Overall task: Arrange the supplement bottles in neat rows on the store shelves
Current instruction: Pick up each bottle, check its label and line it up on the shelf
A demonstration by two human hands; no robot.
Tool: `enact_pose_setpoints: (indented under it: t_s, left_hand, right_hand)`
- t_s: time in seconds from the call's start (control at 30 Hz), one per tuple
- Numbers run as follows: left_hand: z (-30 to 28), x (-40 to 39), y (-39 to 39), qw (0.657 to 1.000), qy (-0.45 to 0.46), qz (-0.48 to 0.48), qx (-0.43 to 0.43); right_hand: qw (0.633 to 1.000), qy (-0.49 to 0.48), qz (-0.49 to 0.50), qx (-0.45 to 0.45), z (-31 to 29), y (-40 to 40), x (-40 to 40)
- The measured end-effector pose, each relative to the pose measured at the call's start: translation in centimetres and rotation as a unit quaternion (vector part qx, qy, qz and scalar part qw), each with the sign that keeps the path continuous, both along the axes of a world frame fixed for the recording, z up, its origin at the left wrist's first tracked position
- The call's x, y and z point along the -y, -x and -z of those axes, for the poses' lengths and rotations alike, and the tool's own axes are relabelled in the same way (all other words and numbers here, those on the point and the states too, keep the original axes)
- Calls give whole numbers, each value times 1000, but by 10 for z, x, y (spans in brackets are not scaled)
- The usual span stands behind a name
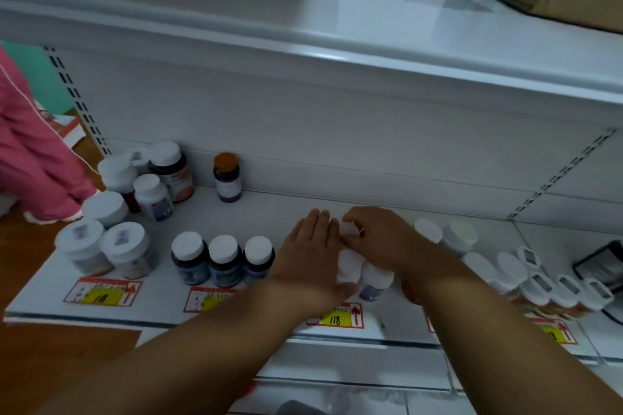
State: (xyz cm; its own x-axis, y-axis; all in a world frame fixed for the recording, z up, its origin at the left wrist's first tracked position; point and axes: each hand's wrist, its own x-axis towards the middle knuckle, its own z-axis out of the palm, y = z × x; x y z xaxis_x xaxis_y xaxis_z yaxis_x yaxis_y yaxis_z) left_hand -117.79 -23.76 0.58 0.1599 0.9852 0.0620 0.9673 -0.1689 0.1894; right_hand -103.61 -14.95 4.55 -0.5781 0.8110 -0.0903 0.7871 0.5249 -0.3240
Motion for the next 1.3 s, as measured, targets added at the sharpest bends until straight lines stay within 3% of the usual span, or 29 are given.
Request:
enact_pose_setpoints:
  t_s: [0.1,0.2,0.3,0.4,0.57,0.67,0.77,0.87,1.0,1.17,1.3]
  left_hand:
    - [-2,0,0,1000,-6,-3,6]
    - [-8,2,7,999,-22,-5,35]
    - [-19,12,31,992,-73,-61,86]
    - [-27,33,67,985,-111,-100,80]
    - [-37,46,139,983,-115,-130,54]
    - [-43,48,179,983,-118,-130,45]
    - [-46,47,206,987,-104,-96,73]
    - [-47,41,224,990,-76,-63,103]
    - [-43,34,232,976,-76,-24,200]
    - [-46,17,209,969,-50,-33,239]
    - [-67,15,163,926,1,9,378]
  right_hand:
    - [1000,-10,-7,3,0,1,-1]
    - [999,-12,-1,-52,-3,7,-1]
    - [994,-38,-21,-103,-11,29,-6]
    - [989,-40,-39,-134,-13,70,-4]
    - [988,-27,-82,-125,-19,167,-11]
    - [994,-47,-77,-63,-12,213,-22]
    - [996,-70,-52,-21,2,237,-28]
    - [994,-97,-11,-42,11,243,-24]
    - [996,-54,40,-51,5,229,-12]
    - [972,-105,147,-150,-51,189,13]
    - [942,-122,228,-214,-105,147,46]
